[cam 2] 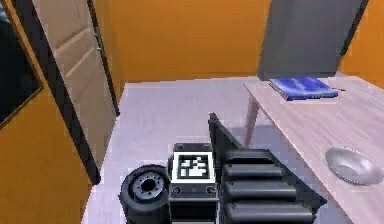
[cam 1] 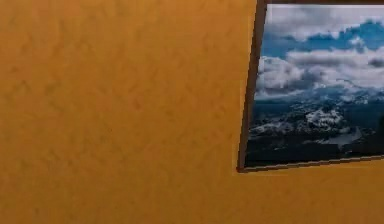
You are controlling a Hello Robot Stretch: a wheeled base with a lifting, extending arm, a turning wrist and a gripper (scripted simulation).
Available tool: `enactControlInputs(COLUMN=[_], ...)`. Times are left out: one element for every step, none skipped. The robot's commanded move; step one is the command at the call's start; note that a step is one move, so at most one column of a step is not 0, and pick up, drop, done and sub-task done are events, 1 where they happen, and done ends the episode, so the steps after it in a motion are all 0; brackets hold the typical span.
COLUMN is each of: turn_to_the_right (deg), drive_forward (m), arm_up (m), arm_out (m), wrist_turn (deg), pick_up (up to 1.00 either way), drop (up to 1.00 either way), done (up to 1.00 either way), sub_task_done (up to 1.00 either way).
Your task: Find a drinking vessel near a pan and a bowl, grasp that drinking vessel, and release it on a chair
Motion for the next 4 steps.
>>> enactControlInputs(turn_to_the_right=[-18.0,45.0,9.0,0.0], drive_forward=[0.0,0.0,0.0,0.0], arm_up=[0.0,0.0,0.0,0.0], arm_out=[0.0,0.0,0.0,0.48], wrist_turn=[0.0,0.0,0.0,0.0], pick_up=[0.0,0.0,0.0,0.0], drop=[0.0,0.0,0.0,0.0], done=[0.0,0.0,0.0,0.0], sub_task_done=[0.0,0.0,0.0,0.0])
